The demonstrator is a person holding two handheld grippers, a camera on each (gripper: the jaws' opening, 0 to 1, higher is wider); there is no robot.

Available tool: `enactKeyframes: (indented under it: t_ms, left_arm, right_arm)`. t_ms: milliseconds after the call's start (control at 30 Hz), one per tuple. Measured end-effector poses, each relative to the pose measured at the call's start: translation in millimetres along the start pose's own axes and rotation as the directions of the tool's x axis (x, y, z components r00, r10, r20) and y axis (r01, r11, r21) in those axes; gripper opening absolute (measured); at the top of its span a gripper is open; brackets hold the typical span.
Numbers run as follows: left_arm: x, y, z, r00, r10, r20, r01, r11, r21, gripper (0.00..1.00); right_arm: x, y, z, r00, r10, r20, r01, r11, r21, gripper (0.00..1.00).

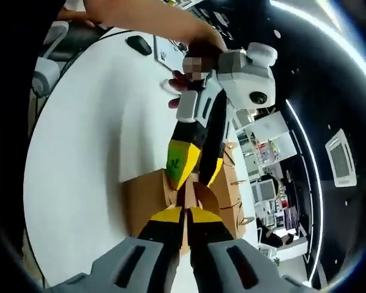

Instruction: Pick up one paper box from the group, open the paper box, and remove the item inside

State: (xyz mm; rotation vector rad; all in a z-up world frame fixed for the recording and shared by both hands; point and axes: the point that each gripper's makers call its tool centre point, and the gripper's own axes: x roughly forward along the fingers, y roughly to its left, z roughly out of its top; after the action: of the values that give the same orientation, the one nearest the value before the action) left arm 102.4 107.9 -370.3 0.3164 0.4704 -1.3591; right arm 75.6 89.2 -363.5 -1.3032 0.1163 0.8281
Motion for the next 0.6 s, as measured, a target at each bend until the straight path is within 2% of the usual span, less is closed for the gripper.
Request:
enactKeyframes:
  t_ms: [133,267,600]
  left_arm:
    - [0.4,0.5,0.5,1.0,0.004,-0.002,-0.004,1.0,0.001,0.37]
    - [0.7,0.9,0.7,1.0,0.008,0.006,-0.008,1.0,0.0,0.37]
    - [1.0,1.0,1.6,1.0,0.012,0.014,-0.012,1.0,-0.002,0.37]
  right_arm:
    - [0.2,-0.7,-1.4,1.0,-0.011,-0.009,0.01,1.0,-0.011,0.04]
    - [0.2,-1.3,-3.5,1.0,-0.007,0.005,0.006,0.999,0.044,0.03]
    - [-1.3,-2.2,-4.2,0.999,-0.031,0.045,0.027,0.996,0.079,0.03]
